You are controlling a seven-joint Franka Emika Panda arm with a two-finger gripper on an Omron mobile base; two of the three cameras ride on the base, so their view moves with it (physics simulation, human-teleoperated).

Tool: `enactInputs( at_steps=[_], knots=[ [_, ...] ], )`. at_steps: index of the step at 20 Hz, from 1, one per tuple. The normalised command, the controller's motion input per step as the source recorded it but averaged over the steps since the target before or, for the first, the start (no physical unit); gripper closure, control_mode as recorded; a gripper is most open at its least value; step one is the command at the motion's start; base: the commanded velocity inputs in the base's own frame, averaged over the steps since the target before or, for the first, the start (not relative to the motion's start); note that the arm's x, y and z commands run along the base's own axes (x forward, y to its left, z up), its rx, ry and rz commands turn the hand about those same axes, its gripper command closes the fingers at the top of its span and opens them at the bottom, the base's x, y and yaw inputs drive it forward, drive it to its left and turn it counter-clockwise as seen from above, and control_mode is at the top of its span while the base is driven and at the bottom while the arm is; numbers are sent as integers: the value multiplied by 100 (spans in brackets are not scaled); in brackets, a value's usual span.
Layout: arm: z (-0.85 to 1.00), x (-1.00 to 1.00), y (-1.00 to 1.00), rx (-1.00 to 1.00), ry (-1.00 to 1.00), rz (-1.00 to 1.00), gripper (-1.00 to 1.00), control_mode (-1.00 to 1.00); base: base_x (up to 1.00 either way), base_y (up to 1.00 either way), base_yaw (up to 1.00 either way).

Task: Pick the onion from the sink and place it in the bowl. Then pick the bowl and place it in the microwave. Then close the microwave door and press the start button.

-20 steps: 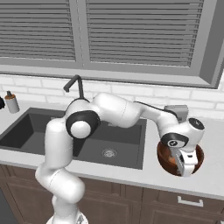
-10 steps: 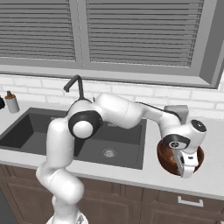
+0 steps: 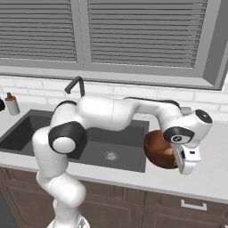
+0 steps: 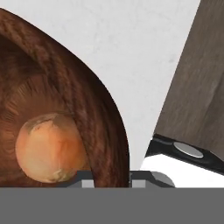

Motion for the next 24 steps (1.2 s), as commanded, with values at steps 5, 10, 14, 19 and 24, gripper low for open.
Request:
enactInputs(
  at_steps=[5,10,14,19,24],
  knots=[
    [72,-33,58,-1,-1,2,100,-100,0,0,0],
    [4,-1,86,-5,0,0,100,-100,0,0,0],
    [0,0,77,-7,0,0,100,-100,0,0,0],
    [0,0,37,-2,0,0,100,-100,0,0,0],
    [0,0,1,0,0,0,100,-100,0,0,0]
  ],
)
